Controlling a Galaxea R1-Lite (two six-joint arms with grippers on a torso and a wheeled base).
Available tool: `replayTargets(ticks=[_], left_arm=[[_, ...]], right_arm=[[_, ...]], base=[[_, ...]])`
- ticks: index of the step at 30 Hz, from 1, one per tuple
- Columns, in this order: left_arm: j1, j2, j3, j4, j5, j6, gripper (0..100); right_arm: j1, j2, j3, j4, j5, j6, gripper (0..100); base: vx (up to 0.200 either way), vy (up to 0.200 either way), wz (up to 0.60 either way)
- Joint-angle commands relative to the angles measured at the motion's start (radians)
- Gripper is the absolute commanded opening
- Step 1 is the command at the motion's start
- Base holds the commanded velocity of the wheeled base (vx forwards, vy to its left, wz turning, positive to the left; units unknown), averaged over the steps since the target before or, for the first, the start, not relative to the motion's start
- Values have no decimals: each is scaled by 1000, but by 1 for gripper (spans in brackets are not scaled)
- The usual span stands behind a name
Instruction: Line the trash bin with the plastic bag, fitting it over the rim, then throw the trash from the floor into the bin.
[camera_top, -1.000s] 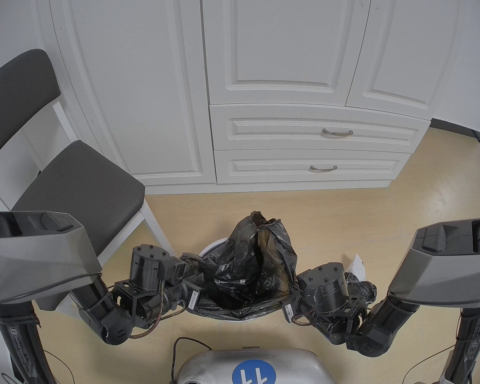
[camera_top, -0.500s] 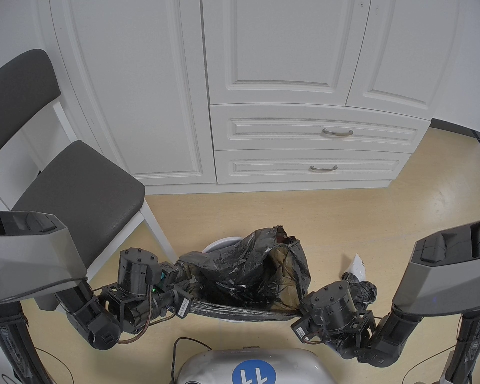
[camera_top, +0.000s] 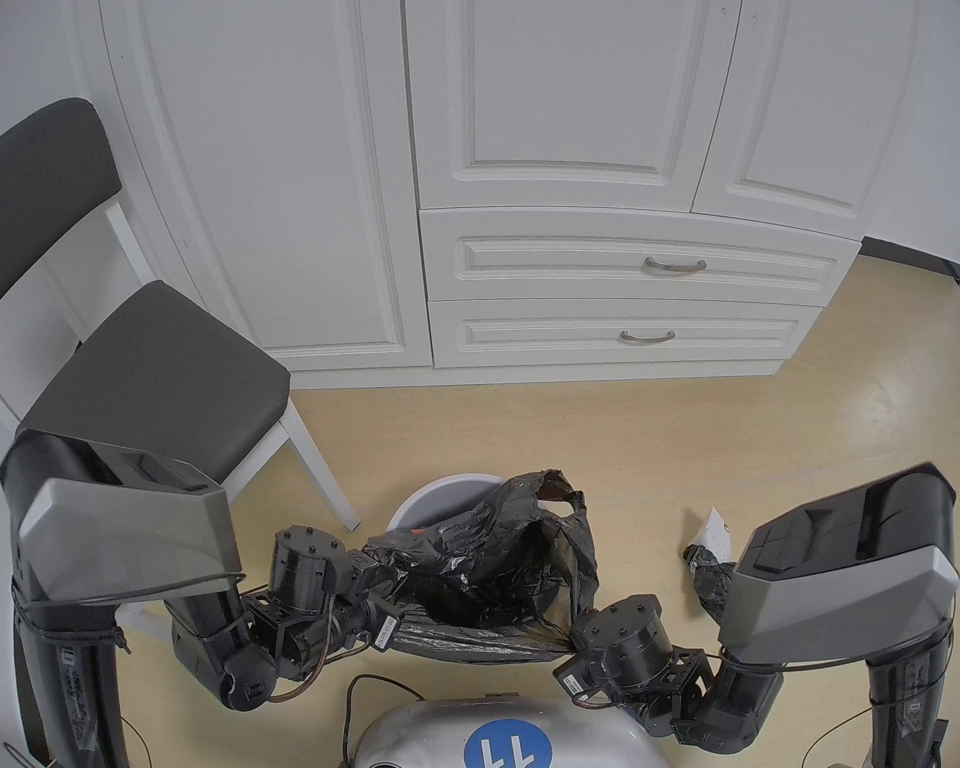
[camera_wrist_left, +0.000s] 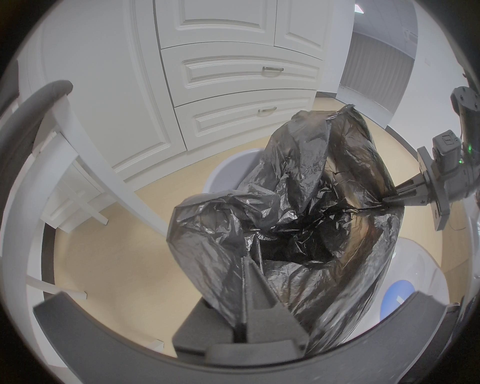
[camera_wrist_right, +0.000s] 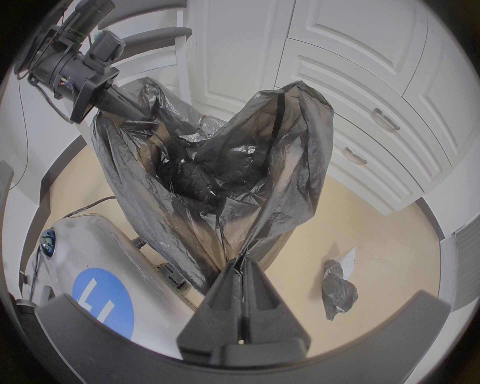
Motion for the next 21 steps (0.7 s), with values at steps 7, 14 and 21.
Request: replayTargets(ticks=[7,14,21], left_arm=[[0,177,-96,-171,11,-86,0],[1,166,-130,-215,41,-115,0],[32,99,-58,-202,69,-41,0]], right_arm=[[-41,105,-65,-42,-10,16,0],[-57,80,-57,-42,-11,11,0],[-16,80,3,-41,-10,-7,0]], base=[[0,0,0],[0,0,0],[0,0,0]])
